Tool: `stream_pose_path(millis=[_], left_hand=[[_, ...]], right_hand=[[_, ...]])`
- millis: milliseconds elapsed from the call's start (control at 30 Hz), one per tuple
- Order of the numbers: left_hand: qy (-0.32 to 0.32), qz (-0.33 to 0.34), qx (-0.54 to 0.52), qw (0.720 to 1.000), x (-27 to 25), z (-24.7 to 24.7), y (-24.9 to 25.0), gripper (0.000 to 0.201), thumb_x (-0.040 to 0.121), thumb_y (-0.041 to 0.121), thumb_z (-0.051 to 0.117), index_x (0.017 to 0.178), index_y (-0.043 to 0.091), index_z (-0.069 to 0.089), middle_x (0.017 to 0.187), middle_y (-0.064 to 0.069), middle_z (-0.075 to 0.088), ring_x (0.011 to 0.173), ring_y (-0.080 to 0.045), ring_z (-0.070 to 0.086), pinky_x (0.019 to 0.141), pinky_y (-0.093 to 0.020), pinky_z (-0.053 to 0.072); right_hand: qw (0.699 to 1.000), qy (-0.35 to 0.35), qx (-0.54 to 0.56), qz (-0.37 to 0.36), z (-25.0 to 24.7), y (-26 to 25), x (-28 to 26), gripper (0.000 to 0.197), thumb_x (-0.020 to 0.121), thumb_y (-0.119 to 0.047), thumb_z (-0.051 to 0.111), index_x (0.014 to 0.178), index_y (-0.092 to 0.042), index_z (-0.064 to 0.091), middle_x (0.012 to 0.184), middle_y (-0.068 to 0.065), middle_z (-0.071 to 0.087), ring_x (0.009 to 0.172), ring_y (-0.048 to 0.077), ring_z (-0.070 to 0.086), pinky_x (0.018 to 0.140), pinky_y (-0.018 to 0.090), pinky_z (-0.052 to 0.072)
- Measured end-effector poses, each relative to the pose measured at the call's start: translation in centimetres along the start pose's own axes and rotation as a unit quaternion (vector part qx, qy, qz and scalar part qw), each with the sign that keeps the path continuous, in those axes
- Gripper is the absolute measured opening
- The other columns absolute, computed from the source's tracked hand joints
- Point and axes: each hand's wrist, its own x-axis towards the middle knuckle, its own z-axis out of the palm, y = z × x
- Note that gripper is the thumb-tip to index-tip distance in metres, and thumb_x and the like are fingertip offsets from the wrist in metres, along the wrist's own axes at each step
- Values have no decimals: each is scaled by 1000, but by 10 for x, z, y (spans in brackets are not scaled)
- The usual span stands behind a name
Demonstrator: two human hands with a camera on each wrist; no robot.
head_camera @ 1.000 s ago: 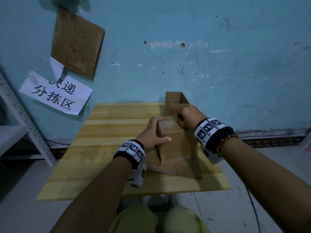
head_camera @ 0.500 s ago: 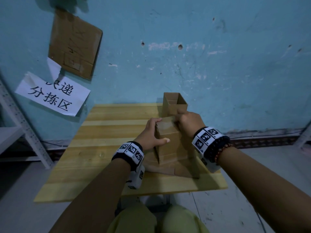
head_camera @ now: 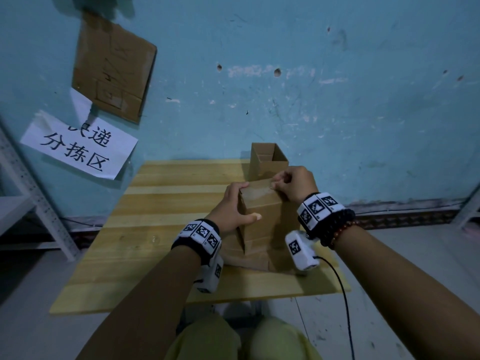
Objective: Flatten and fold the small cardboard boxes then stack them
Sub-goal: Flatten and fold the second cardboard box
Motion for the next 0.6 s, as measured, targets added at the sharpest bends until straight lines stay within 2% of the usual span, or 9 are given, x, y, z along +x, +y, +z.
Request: stream_pose_path(millis=[67,167,300,400,467,533,600], left_hand=[[1,-1,3,1000,0,0,0,85,75,26,74,139,28,18,144,-4,23,130,-24,35,108,-45,38],[0,0,5,1000,0,0,0,86,75,25,75,139,26,18,143,-4,24,130,-23,34,108,-45,38],[6,2,7,1000,0,0,1,86,75,24,75,140,23,19,143,-4,24,130,-22,34,109,-44,38],[5,-1,10,1000,-1,0,2,85,75,24,75,140,23,19,143,-4,24,130,-22,35,108,-43,38],[5,0,11,1000,-1,0,2,85,75,25,75,139,23,19,143,-4,25,130,-23,35,108,-43,39],[5,0,10,1000,-1,0,3,85,75,25,75,140,23,18,143,-4,24,131,-23,35,108,-43,38],[6,0,12,1000,-1,0,3,86,76,25,75,140,23,18,144,-4,24,131,-22,34,109,-42,38]], right_hand=[[994,-10,-104,5,-1,-3,2,22,82,-22,69,95,-3,71,102,14,68,97,26,62,81,28,45],[975,-18,-222,-5,-1,-8,-3,30,88,-32,60,97,-5,68,110,15,63,105,32,57,87,37,46],[966,-16,-256,-17,5,-15,-10,22,93,-25,50,96,-7,63,116,15,57,112,33,52,93,41,40],[968,-22,-251,-11,7,-15,-10,18,92,-23,50,77,-13,52,99,16,56,106,33,54,90,40,39],[968,-27,-249,-9,8,-15,-10,20,91,-23,52,75,-12,51,90,12,50,103,33,56,89,39,39],[967,-20,-254,-13,10,-14,-11,17,92,-24,50,84,-9,56,99,15,55,103,34,55,90,40,39],[966,-11,-260,-14,13,-14,-12,23,93,-21,47,101,-3,58,115,17,54,106,35,54,92,41,38]])
